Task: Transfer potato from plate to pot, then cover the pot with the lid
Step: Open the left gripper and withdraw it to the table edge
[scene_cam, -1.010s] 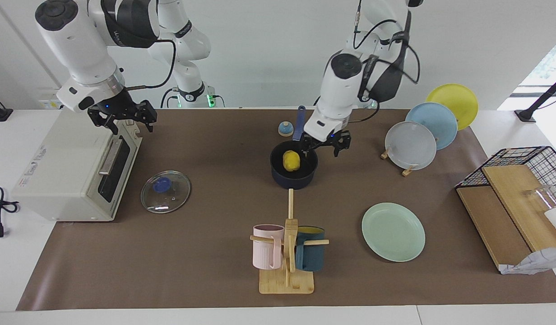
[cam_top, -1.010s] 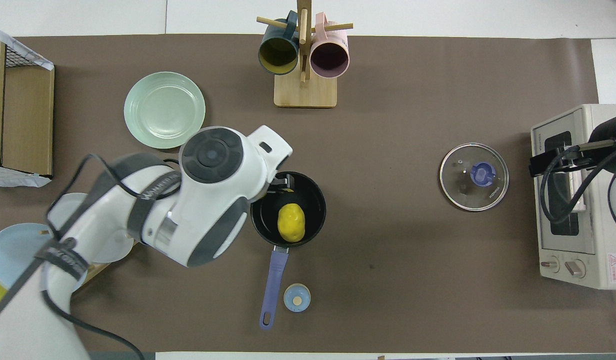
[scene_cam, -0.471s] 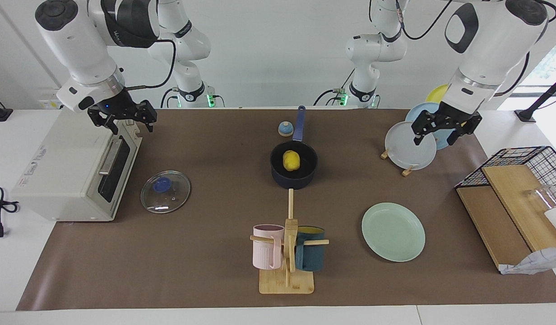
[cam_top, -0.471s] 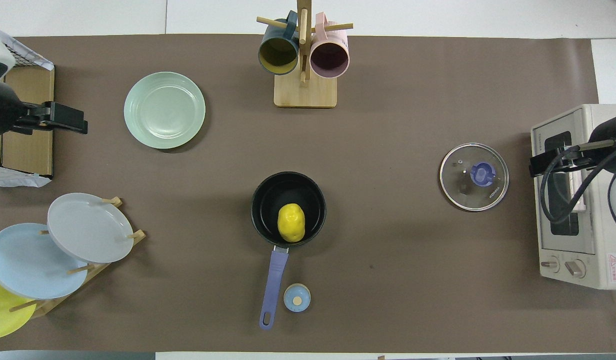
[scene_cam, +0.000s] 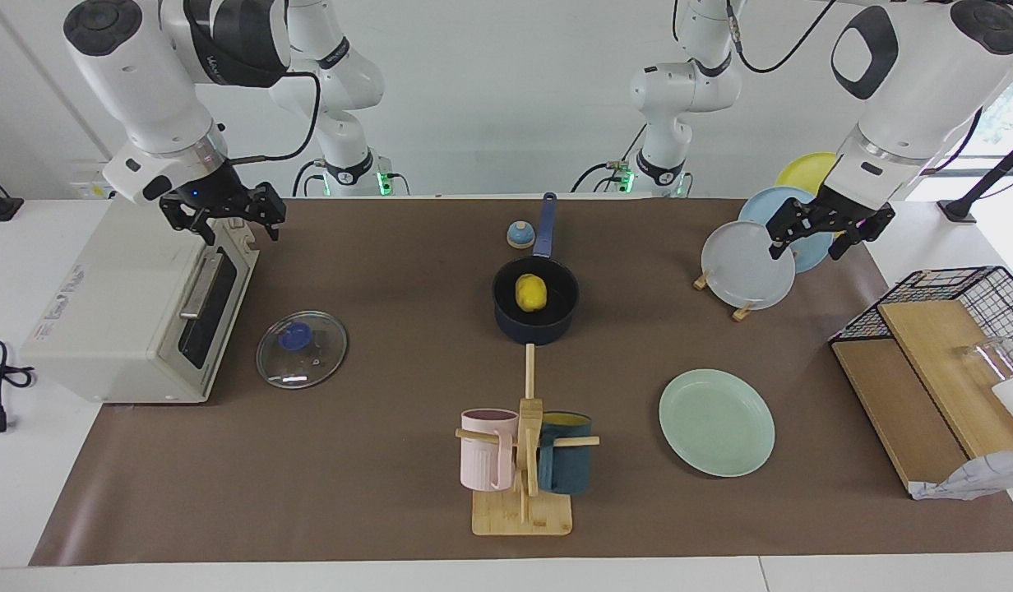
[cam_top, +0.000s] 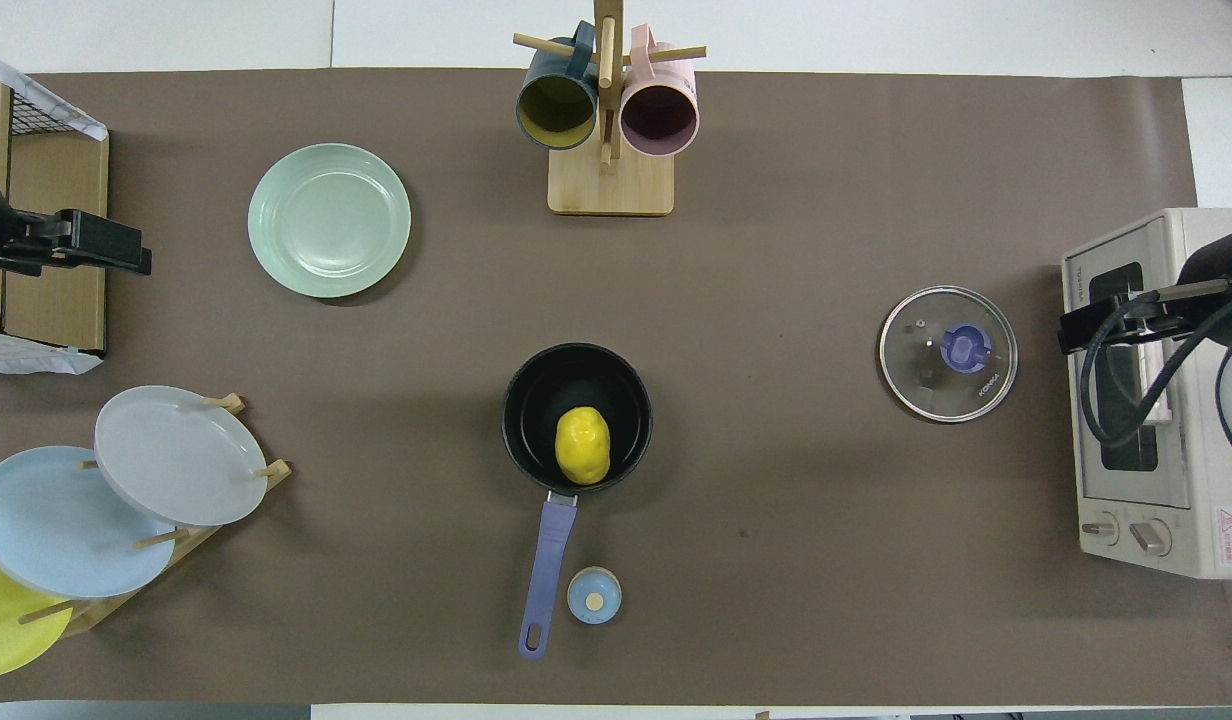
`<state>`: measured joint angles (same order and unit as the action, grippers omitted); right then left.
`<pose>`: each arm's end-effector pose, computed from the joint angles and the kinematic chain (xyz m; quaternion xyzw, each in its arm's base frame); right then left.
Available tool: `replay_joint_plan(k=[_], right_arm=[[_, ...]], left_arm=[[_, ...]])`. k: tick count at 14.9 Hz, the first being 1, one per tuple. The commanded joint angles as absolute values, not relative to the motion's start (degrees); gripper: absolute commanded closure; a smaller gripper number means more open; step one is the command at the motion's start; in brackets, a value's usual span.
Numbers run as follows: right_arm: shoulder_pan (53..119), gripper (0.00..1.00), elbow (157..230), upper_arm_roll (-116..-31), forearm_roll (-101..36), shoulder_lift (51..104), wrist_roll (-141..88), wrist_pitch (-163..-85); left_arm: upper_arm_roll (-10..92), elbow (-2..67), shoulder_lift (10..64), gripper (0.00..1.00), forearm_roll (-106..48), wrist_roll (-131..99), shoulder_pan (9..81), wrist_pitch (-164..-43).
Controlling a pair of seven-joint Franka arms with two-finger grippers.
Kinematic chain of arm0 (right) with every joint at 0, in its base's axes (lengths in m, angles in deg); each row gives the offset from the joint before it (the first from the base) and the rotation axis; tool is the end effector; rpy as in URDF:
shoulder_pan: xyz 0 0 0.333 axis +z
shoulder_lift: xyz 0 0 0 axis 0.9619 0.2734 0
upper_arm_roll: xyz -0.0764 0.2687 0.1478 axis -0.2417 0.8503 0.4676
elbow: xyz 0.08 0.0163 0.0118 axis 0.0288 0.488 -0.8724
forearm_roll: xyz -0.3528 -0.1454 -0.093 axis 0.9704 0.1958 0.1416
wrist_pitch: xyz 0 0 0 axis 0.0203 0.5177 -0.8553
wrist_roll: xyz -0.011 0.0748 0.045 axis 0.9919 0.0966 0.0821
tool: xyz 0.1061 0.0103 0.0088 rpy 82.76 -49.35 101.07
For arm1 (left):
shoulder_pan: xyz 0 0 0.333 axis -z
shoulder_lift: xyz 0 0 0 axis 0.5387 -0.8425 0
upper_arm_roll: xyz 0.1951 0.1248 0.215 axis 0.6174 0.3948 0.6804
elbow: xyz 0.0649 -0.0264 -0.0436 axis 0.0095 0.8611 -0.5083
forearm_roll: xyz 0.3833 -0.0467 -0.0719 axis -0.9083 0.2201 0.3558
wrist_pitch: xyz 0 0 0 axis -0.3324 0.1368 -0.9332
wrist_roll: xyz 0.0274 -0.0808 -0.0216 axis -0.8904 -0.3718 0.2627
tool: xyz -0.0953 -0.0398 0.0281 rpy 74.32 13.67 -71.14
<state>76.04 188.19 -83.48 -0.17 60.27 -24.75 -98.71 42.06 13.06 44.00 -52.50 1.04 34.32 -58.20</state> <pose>0.5423 -0.0118 0.5770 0.9980 0.0467 -0.0399 0.0130 0.5745 -0.0379 0.6013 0.9989 -0.0445 0.0023 0.0132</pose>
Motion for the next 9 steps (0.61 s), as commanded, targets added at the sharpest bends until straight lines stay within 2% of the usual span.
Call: replay_joint_plan(k=[1,4,9], right_arm=[[76.24,0.0,188.07,-83.71,-0.18,59.93,-23.7,-98.33],[76.24,0.0,188.07,-83.63,-0.18,59.93,-23.7,-98.33],[76.24,0.0,188.07,-83.63,-0.18,59.93,-23.7,-98.33]], left_arm=[[43.2,13.49,46.42,0.0,-53.2,0.94,34.96,-55.13],[43.39,16.47,49.23,0.0,-53.56,1.03,35.23,-54.07],[43.39,16.75,49.59,0.0,-53.56,-0.55,36.46,-53.72]])
